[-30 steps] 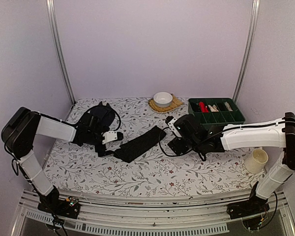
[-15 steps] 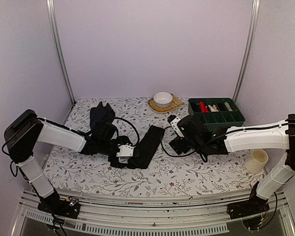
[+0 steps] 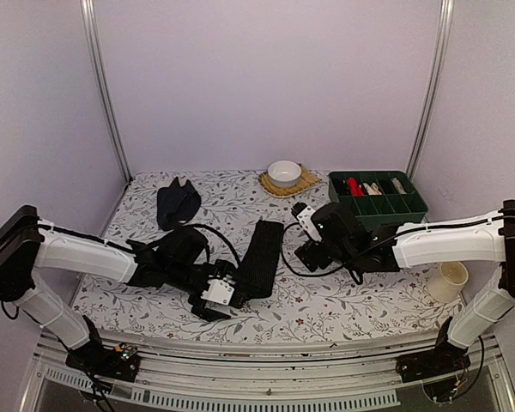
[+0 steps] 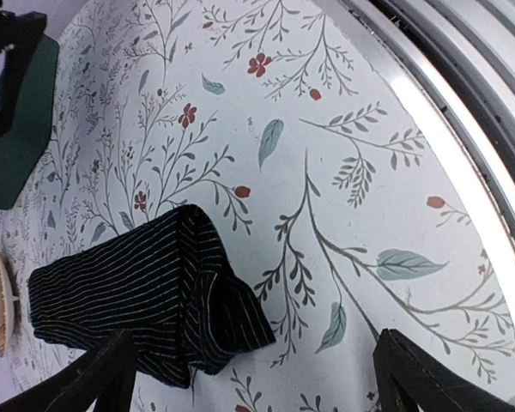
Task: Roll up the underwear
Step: Rotate the underwear at the center of the board.
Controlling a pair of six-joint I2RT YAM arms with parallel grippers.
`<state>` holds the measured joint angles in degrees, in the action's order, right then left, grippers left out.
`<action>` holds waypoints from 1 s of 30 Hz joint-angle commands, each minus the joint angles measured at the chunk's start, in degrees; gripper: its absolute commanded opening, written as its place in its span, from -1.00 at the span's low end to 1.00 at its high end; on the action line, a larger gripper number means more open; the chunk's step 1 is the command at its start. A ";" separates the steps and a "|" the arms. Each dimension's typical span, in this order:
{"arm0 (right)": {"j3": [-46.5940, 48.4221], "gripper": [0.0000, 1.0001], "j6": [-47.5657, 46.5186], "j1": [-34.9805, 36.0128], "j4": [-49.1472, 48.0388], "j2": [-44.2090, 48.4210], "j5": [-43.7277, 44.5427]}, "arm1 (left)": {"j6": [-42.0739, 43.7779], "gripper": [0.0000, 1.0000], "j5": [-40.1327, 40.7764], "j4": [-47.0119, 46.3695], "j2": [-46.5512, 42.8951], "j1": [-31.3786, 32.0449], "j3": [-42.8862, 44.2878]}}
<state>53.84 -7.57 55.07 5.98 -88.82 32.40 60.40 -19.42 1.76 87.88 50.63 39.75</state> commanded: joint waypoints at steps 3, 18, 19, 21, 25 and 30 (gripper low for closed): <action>-1.04 0.98 -1.73 0.25 -3.33 1.51 -2.28 | 10.36 0.94 -1.50 -2.32 -5.00 -4.08 -6.44; -0.97 0.98 -2.25 0.35 -3.96 -0.57 -2.00 | 29.31 0.61 3.46 -28.27 5.11 -6.43 -15.15; -0.86 0.98 -2.27 0.36 -3.93 -0.57 -2.07 | 30.46 0.60 4.10 -29.96 6.11 -6.43 -15.56; -0.86 0.98 -2.27 0.32 -4.04 -0.65 -2.07 | 33.18 0.55 5.65 -31.72 8.20 -6.40 -15.90; -0.90 0.98 -2.36 0.38 -4.17 -0.93 -1.83 | 36.41 0.43 7.02 -35.74 11.21 -6.06 -17.07; -0.86 0.98 -2.42 0.30 -4.22 -1.14 -1.66 | 37.31 0.27 7.08 -36.07 12.74 -5.48 -17.20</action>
<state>53.43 -9.91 55.11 3.27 -89.27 30.89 95.04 -15.09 -40.03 97.25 44.99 24.88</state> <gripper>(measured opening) 0.988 0.664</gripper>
